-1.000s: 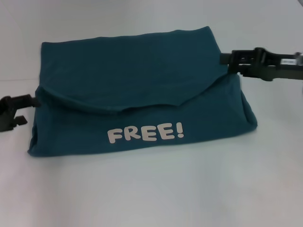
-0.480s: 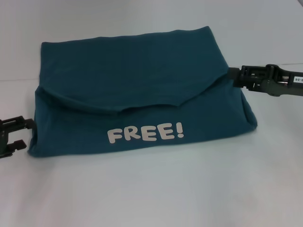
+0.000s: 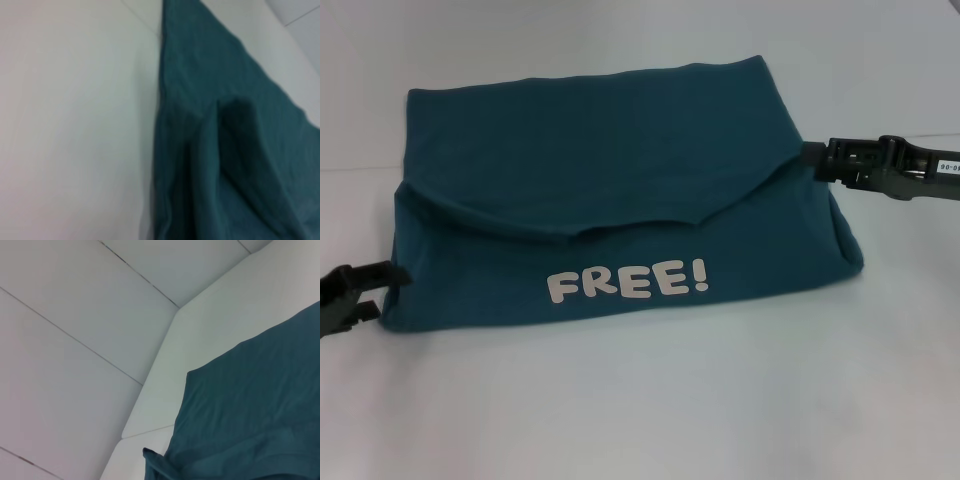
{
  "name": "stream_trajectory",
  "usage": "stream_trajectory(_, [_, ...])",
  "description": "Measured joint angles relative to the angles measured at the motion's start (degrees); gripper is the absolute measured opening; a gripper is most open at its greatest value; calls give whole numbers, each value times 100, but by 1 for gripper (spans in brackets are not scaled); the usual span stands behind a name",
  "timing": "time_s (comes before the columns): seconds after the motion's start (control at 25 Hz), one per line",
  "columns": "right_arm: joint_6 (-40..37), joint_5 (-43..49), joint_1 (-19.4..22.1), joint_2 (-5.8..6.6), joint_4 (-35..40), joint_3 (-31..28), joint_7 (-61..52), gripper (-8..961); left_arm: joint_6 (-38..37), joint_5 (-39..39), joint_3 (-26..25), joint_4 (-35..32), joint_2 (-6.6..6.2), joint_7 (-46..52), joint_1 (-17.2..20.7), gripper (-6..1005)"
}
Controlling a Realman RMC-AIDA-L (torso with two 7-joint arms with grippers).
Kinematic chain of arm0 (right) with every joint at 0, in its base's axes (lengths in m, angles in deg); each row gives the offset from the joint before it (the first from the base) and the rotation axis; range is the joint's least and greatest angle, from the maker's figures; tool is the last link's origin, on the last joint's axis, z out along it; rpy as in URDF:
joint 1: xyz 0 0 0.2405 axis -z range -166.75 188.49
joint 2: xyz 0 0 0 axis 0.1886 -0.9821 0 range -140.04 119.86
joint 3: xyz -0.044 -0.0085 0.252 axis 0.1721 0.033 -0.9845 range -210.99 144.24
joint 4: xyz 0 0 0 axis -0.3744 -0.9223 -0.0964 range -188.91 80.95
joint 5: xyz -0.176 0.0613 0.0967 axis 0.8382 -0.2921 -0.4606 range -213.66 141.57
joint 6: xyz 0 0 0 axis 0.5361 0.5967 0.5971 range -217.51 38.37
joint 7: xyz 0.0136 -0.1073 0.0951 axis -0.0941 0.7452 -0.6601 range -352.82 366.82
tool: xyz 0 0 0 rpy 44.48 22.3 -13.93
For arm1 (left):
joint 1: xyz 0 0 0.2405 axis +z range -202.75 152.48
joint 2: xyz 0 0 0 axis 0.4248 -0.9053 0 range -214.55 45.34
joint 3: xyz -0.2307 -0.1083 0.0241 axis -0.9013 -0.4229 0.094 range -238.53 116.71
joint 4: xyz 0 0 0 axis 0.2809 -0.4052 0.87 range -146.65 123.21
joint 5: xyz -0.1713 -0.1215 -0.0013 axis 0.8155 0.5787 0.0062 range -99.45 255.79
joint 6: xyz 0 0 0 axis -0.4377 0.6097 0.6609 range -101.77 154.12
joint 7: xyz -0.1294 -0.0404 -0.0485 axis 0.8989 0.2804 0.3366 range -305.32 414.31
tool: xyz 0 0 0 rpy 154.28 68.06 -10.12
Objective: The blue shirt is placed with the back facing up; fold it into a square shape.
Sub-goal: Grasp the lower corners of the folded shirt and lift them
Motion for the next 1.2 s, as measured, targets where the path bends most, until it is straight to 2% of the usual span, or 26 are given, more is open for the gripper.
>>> stream_trajectory(0.28, [15,0,28,-20,-22,-2,2,579,143,-97,150,19,51,-4,-69,736])
stream_trajectory(0.8, [90,-5,58,-15,-80,-38,4,580,287,-96,397,219,23,-74,-271,689])
stream_trajectory(1.2, [103,-5,61,-4,-81,-51,2,580,431,-136,810,226,41,-42,-352,652])
